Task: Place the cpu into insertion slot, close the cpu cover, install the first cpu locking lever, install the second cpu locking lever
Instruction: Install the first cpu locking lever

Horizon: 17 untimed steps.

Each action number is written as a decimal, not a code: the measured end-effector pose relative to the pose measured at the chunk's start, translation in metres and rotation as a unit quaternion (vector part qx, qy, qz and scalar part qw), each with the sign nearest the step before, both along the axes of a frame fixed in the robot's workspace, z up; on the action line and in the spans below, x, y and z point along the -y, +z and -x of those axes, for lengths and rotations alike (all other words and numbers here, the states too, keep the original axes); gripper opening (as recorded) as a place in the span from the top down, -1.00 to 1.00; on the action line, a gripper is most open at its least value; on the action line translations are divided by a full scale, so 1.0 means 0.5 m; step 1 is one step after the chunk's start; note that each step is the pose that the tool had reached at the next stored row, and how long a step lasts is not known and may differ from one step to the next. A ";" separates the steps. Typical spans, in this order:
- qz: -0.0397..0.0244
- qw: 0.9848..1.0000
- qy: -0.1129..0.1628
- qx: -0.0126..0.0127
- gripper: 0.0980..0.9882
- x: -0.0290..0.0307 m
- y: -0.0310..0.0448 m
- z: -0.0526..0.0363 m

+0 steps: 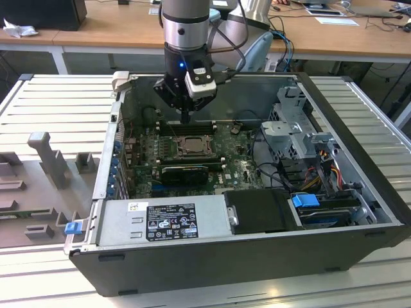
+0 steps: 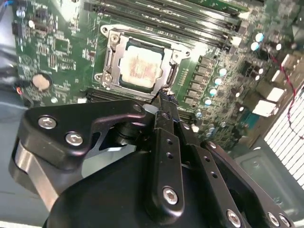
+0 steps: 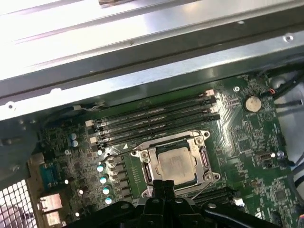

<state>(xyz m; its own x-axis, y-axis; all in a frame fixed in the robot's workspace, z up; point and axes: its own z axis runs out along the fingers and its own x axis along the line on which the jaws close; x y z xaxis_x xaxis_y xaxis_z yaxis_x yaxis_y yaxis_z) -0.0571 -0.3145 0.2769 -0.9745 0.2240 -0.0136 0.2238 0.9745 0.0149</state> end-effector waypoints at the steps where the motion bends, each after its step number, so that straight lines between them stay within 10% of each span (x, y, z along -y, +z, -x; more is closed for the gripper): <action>1: 0.000 1.000 0.009 0.000 0.98 0.000 0.000 0.000; 5: 0.000 0.998 0.057 0.000 0.98 0.000 -0.002 0.001; 17: -0.001 0.998 0.068 0.001 0.98 -0.008 -0.014 0.104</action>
